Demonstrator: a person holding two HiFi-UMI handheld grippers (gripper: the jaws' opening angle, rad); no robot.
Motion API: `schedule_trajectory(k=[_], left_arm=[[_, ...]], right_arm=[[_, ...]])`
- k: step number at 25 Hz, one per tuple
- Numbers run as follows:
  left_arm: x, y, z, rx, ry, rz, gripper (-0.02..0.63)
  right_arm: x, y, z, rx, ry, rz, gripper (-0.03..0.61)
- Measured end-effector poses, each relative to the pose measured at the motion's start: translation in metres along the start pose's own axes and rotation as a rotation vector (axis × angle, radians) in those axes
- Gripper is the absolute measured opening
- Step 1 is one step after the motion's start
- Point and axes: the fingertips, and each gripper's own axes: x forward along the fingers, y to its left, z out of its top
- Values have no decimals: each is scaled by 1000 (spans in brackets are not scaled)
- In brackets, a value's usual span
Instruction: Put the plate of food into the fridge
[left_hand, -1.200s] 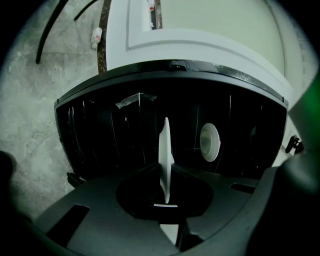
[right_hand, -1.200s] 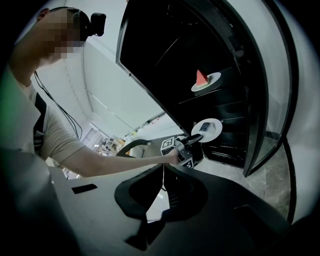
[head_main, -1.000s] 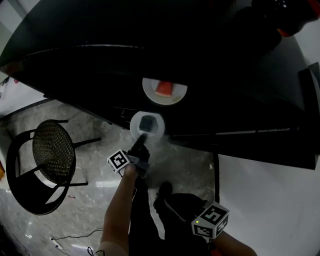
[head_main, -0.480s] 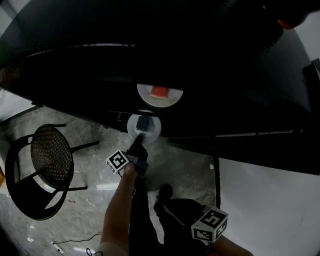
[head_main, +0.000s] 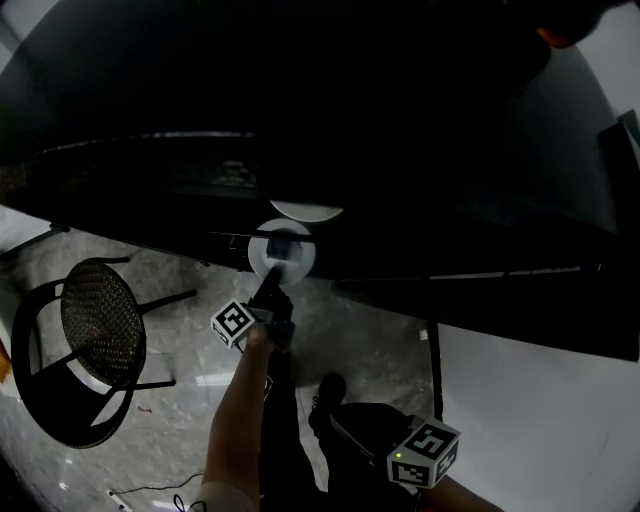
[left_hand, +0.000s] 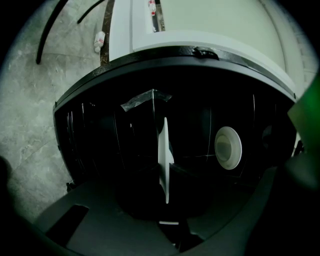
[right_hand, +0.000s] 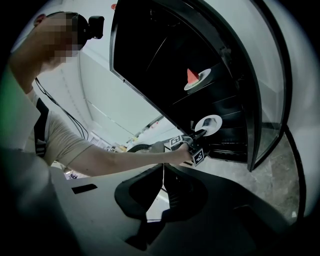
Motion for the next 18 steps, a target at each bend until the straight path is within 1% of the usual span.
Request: schedule_trajectory(k=[6,9,11,14,17,18], left_arm=[[11,5,7,38,-2,25,23],[15,5,13,48,-12,24,29],[20,-1,15,58,-11,7,64],[25,-10,16,90,4,-12,141],[24,-15,13,139,24,3,211],[23,-16,12,156,32,11,224]], right_arm=[[-1,-6,2,5,-8,0,23],[-2,-8,3,7,-10,-3,23],[-3,-9,2,9,-6,-4,23],[-2,-10,-2,9,12,-3,23],[0,-9,-4,12,21,1,23],[1,-8,-4,13,22,4,23]])
